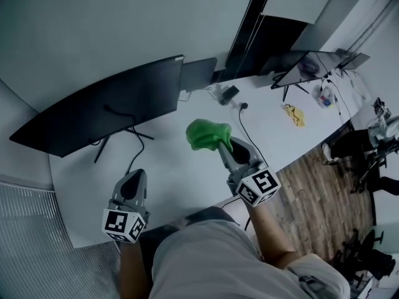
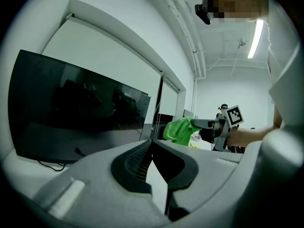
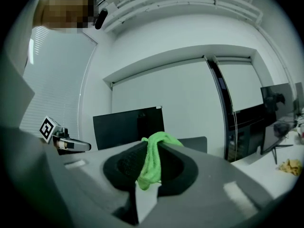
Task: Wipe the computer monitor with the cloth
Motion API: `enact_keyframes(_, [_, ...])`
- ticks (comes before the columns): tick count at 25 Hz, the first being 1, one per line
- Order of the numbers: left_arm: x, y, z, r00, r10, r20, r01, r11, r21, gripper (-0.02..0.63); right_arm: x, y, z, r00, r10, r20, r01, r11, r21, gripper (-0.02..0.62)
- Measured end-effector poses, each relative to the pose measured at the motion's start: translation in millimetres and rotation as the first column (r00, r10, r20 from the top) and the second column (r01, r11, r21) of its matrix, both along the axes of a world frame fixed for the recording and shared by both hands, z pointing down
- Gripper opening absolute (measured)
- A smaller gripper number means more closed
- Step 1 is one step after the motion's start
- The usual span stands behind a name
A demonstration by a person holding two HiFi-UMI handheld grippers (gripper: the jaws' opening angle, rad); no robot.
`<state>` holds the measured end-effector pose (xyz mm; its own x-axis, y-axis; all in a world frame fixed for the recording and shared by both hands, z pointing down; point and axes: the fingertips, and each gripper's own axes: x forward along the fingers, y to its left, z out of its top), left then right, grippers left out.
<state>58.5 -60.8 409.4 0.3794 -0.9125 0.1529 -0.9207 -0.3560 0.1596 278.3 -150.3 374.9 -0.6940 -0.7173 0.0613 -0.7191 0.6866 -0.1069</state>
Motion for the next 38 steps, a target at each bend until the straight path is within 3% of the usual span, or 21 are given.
enact_keyframes(7, [13,-48,-7,0.997,-0.073,0.013,0.074,0.997,-0.013,0.009,-3,-62,-9,0.996,-0.090,0.024,0.090,0.996,-0.001,0.060])
enact_keyframes(14, [2,-71,-18,0.991,-0.131,0.007,0.131,0.991,0.000,0.009,-23,-108,-59,0.992,-0.126,0.003,0.126,0.988,0.088,0.060])
enact_keyframes(27, [-54,-78,-42,0.998,-0.056,0.013,0.056,0.998,0.020,0.009,-65,-149,-144,1.000,-0.024,-0.002,0.024,0.986,0.167,0.058])
enact_keyframes(38, [-87,-70,-57,1.000,0.013,0.013,-0.013,0.999,0.047,0.009,-114,-167,-149,0.999,0.007,-0.036,-0.003,0.992,0.125,0.058])
